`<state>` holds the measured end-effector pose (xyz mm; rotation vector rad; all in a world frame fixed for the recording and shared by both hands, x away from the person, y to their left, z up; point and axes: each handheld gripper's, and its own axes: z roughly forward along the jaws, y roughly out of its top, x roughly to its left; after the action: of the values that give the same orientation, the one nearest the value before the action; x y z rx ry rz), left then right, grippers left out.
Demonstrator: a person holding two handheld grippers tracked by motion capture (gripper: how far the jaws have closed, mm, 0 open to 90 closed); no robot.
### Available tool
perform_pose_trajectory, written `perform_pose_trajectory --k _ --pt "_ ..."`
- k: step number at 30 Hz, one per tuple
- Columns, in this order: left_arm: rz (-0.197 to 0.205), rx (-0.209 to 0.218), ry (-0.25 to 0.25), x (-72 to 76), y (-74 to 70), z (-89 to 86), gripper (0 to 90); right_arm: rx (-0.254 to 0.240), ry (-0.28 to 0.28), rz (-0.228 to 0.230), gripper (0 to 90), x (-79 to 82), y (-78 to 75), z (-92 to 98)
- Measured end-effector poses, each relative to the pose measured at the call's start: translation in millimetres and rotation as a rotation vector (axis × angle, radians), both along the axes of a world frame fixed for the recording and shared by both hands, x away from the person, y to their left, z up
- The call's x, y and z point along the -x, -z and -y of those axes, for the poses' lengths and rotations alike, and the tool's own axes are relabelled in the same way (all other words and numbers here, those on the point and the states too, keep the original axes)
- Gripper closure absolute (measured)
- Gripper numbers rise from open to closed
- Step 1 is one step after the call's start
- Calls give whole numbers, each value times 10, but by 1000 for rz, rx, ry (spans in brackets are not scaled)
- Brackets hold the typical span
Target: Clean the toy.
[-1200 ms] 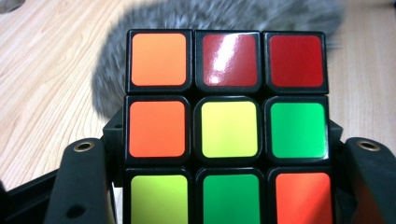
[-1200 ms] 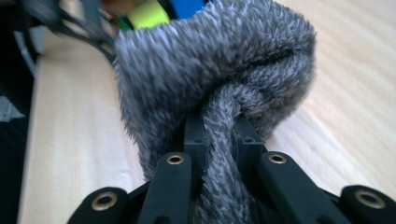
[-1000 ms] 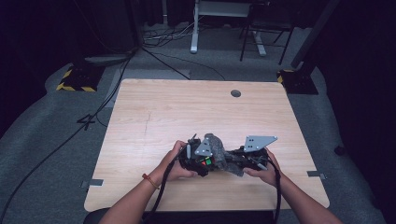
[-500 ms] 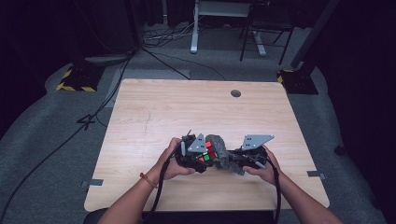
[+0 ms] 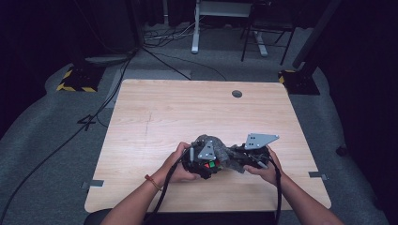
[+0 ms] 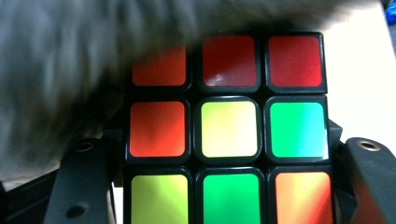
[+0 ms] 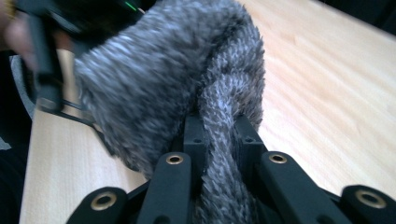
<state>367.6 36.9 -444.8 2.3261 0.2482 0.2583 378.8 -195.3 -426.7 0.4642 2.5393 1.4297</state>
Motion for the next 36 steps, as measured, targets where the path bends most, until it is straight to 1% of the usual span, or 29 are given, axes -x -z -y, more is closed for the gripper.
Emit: perform_pose_trajectory --k 1,2,3,4,6,7,8,10,12,13,15,16,19,21,22,23,24,25,26,27,28,29,30,31,32,34,36 --pt "2 1 -3 1 -5 0 334 3 9 -16 797 -25 20 14" --pt "2 2 -6 -2 -4 4 333 -7 3 -22 797 -39 36 30" --pt "0 4 -7 -4 -2 7 332 -48 -27 -37 797 -34 38 44" --pt "-6 6 -10 -9 0 10 332 -64 -39 -40 797 -23 29 42" --pt "-15 4 -3 -13 13 28 330 -73 -54 -24 798 24 -9 6" --pt "-12 -4 -2 -12 17 40 330 -90 -69 -27 798 45 -23 -13" --pt "-15 -8 -3 -7 26 55 332 -93 -80 -25 798 66 -33 -40" --pt "-9 -27 3 -6 44 71 329 -78 -94 -13 798 103 -34 -102" --pt "-16 -30 -5 -14 51 56 330 -62 -87 -8 797 105 -27 -126" --pt "-10 -26 -5 -20 46 48 331 -65 -83 -14 798 92 -20 -121" --pt "-1 -19 -17 -17 30 36 332 -53 -61 -10 797 65 -16 -95" --pt "-2 -14 -12 -20 18 25 332 -39 -51 -7 797 51 -11 -76" --pt "4 -1 -21 -16 -18 -14 332 7 -14 -18 797 -14 53 -2" --pt "9 19 -24 -16 -45 -45 332 20 -2 -60 797 -72 117 52" --pt "10 33 -24 -15 -63 -65 332 40 9 -69 798 -92 145 68" --pt "9 49 -25 -12 -83 -84 332 49 13 -77 797 -111 166 81" --pt "20 61 -26 -11 -106 -101 333 48 10 -94 798 -127 181 90" --pt "25 70 -26 -11 -128 -117 333 56 11 -104 797 -137 191 88" --pt "16 90 -24 -14 -142 -132 333 70 11 -104 797 -139 201 77" --pt "13 100 -20 -19 -148 -144 333 73 5 -108 797 -138 213 67" --pt "13 98 -20 -18 -144 -144 333 68 1 -115 797 -140 224 58" --pt "24 89 -22 -12 -135 -137 332 60 -9 -121 797 -138 228 52" --pt "29 80 -25 -7 -126 -130 332 39 -27 -126 797 -136 227 52" --pt "23 85 -22 -10 -117 -125 332 15 -41 -138 797 -130 221 55" --pt "16 90 -19 -15 -111 -122 332 9 -49 -141 797 -125 215 51" --pt "17 88 -12 -21 -108 -123 331 -11 -61 -139 797 -106 204 47" --pt "11 83 -8 -30 -99 -126 329 -47 -65 -153 797 -104 197 64"
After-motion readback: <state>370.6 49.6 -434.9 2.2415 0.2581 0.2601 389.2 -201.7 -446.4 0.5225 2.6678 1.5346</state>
